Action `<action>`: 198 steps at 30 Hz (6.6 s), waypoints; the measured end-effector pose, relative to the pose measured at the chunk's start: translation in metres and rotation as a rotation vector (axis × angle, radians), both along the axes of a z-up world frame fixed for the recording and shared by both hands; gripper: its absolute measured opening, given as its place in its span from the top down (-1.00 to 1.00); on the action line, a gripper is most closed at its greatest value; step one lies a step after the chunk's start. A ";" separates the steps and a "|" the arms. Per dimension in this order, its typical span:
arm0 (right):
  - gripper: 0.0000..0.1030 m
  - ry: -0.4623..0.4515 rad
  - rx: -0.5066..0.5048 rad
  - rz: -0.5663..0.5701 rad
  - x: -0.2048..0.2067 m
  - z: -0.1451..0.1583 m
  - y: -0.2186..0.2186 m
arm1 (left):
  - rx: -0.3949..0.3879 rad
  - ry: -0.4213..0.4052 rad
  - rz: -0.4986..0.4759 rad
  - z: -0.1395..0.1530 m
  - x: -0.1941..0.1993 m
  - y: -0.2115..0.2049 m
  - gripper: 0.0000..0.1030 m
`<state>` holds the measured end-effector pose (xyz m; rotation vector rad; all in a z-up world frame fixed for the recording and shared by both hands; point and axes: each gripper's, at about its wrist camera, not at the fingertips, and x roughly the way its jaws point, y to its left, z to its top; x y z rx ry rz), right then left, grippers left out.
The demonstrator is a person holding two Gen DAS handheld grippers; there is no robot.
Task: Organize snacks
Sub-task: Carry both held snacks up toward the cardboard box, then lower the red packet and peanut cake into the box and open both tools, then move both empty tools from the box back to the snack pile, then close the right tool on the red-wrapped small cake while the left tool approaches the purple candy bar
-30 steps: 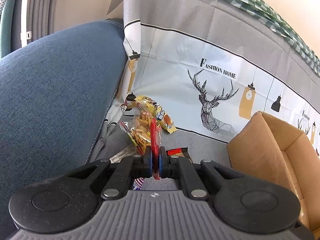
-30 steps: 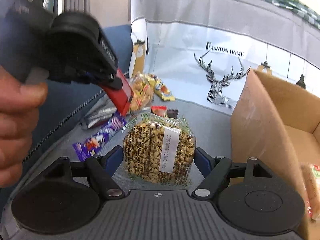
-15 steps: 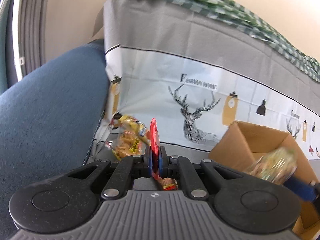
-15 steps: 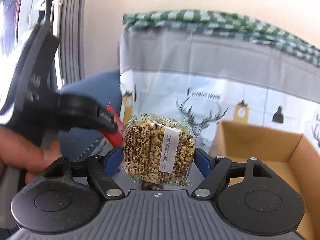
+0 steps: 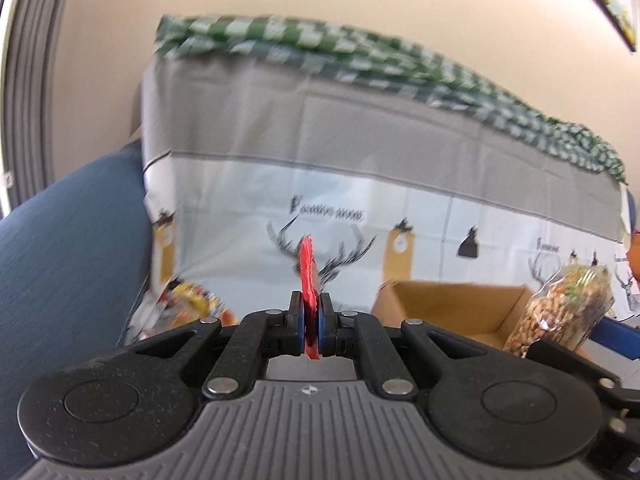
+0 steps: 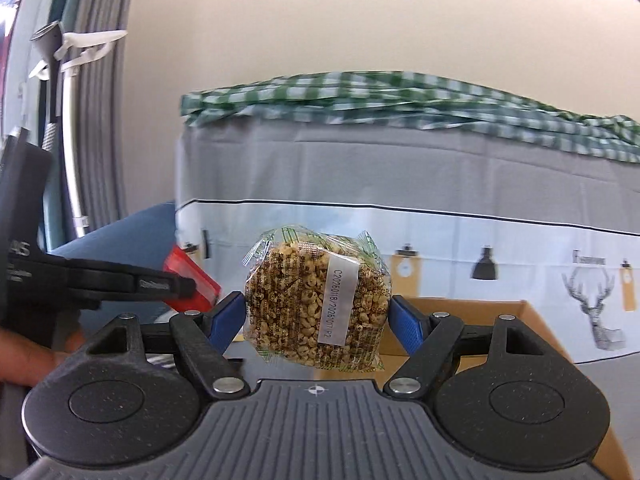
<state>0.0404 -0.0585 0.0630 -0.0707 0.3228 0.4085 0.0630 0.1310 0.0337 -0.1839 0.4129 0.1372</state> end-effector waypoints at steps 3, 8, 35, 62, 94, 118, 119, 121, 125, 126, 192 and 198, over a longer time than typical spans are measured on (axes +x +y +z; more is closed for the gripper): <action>-0.53 -0.010 -0.013 -0.039 0.003 -0.005 -0.019 | 0.015 -0.064 -0.026 0.005 -0.001 -0.018 0.90; -0.53 -0.010 -0.024 -0.107 0.013 -0.015 -0.045 | 0.015 -0.149 -0.076 0.011 -0.003 -0.046 0.90; -0.53 -0.031 -0.049 -0.296 0.030 -0.024 -0.096 | 0.034 -0.248 -0.312 0.010 0.000 -0.149 0.90; -0.54 -0.033 -0.042 -0.357 0.029 -0.025 -0.096 | 0.035 -0.220 -0.345 0.006 0.006 -0.158 0.90; -0.74 0.002 -0.034 -0.404 0.031 -0.028 -0.092 | -0.010 -0.201 -0.303 0.007 0.006 -0.141 0.44; -0.74 0.016 0.009 -0.319 0.033 -0.020 -0.023 | -0.073 -0.067 -0.093 0.004 -0.004 -0.045 0.35; -0.74 0.016 0.011 -0.314 0.033 -0.020 -0.018 | -0.074 -0.060 -0.085 0.003 -0.005 -0.042 0.35; -0.74 0.016 0.014 -0.304 0.032 -0.020 -0.008 | -0.078 -0.042 -0.074 0.001 -0.007 -0.035 0.35; -0.74 0.024 0.024 -0.289 0.030 -0.021 0.011 | -0.078 -0.019 -0.058 -0.001 -0.009 -0.023 0.35; -0.74 0.027 0.025 -0.286 0.030 -0.021 0.016 | -0.075 -0.015 -0.054 -0.001 -0.010 -0.021 0.35; 0.28 0.195 -0.229 0.114 0.084 -0.182 0.203 | -0.367 0.480 0.239 -0.111 0.002 0.127 0.10; 0.56 0.188 -0.216 0.115 0.080 -0.173 0.194 | -0.395 0.478 0.237 -0.110 0.001 0.129 0.10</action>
